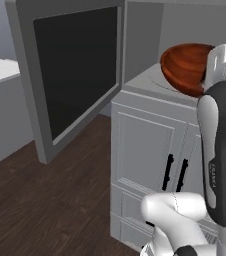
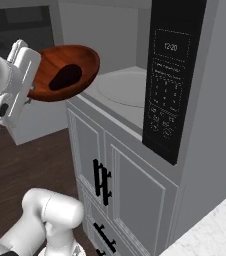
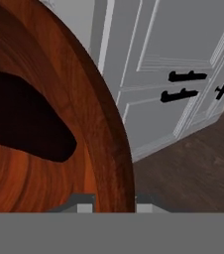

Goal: Pick the avocado from the sink and place it in the bowl. Then pick the bowl and place it in the microwave. Then close the microwave door and press the start button.

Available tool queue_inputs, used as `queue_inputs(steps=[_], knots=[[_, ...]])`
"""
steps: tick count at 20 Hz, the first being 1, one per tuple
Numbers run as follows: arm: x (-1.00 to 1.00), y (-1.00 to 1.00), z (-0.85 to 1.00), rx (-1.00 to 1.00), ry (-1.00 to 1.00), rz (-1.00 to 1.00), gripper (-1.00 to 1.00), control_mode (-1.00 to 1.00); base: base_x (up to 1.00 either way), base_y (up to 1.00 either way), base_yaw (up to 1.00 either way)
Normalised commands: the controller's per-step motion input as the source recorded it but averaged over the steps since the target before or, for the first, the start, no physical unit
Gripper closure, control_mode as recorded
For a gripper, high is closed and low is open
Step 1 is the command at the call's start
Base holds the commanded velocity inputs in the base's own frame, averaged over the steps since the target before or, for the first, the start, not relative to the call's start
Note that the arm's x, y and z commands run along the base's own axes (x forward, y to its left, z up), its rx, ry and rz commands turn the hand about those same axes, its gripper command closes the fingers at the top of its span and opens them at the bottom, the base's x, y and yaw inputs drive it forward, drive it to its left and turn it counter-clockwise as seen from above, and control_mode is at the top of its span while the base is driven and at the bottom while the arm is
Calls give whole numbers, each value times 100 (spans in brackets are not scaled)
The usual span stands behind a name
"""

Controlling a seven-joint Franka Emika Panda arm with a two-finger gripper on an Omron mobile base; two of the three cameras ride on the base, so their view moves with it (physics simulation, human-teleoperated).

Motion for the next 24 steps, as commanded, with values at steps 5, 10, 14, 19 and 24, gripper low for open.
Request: queue_inputs(steps=[5, 10, 14, 19, 24], knots=[[81, -27, 0, 0, 1, -11, 100, -100, 0, 0, 0], [82, -44, -9, 0, 0, -3, 100, -100, 0, 0, 0], [85, -43, -36, 0, 0, 0, 100, -100, 0, 0, 0], [66, -41, -41, 0, 0, 0, 100, -100, 0, 0, 0], [63, -28, -34, 0, 0, 0, 100, -100, 0, 0, 0]])
